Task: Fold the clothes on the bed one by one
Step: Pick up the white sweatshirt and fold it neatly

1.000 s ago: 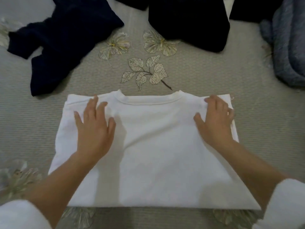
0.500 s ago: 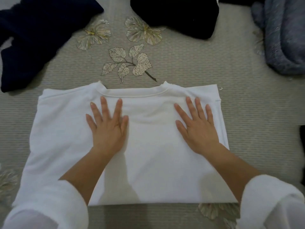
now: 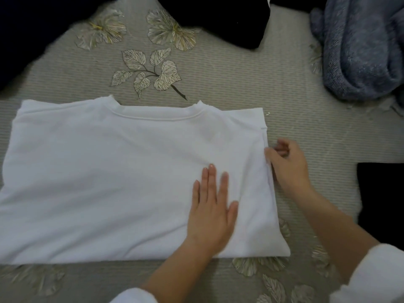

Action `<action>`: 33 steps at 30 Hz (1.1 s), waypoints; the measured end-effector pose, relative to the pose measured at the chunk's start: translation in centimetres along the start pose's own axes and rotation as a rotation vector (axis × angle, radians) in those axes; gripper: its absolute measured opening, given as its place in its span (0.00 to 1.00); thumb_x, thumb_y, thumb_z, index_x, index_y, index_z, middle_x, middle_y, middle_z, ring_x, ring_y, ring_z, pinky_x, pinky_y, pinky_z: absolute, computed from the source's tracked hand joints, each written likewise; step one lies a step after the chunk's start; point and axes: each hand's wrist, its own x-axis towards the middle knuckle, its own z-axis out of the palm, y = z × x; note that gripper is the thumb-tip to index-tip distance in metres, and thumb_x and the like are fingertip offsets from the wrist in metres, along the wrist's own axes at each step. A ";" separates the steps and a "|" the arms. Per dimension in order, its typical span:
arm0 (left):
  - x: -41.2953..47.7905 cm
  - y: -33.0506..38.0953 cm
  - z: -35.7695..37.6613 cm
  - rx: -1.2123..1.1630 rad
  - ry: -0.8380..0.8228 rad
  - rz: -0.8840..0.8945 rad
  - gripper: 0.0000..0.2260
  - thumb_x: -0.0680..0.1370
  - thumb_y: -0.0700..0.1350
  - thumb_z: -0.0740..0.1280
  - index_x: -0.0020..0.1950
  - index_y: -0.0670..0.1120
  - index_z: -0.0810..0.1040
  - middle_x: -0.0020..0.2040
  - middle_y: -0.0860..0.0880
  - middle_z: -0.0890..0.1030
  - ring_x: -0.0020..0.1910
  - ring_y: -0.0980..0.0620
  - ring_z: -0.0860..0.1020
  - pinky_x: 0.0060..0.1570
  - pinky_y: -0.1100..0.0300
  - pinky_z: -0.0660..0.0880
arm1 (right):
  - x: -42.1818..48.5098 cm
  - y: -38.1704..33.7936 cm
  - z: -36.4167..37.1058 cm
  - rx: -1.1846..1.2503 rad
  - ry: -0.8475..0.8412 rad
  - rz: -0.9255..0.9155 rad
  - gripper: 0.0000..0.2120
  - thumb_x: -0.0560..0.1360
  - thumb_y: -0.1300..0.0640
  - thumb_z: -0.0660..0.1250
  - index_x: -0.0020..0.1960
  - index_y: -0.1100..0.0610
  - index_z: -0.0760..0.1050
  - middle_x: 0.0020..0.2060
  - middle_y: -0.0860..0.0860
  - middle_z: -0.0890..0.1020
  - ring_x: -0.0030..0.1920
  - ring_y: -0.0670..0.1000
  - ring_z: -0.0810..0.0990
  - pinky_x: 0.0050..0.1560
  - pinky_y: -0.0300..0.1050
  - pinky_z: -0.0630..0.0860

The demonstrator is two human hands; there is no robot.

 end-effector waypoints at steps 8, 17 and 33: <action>-2.2 4.6 2.4 0.088 -0.316 0.222 0.49 0.73 0.66 0.60 0.76 0.41 0.33 0.72 0.40 0.24 0.70 0.43 0.22 0.69 0.46 0.26 | 0.9 -2.2 1.0 0.011 -0.143 0.140 0.21 0.70 0.52 0.74 0.58 0.57 0.73 0.50 0.51 0.81 0.49 0.51 0.80 0.51 0.48 0.78; -3.2 1.4 -2.0 -0.424 -0.316 0.222 0.28 0.79 0.43 0.59 0.78 0.48 0.54 0.79 0.50 0.52 0.77 0.53 0.47 0.73 0.63 0.43 | -1.0 -7.9 0.5 0.146 -0.358 0.272 0.12 0.70 0.60 0.71 0.53 0.61 0.80 0.44 0.55 0.85 0.43 0.54 0.84 0.45 0.48 0.80; -15.0 -20.7 -18.0 -1.358 0.125 -0.367 0.22 0.68 0.36 0.71 0.60 0.46 0.72 0.45 0.53 0.85 0.45 0.58 0.83 0.40 0.67 0.77 | -12.3 -26.3 19.9 0.242 -0.405 -0.005 0.06 0.70 0.65 0.67 0.35 0.63 0.73 0.19 0.53 0.76 0.17 0.48 0.72 0.20 0.35 0.68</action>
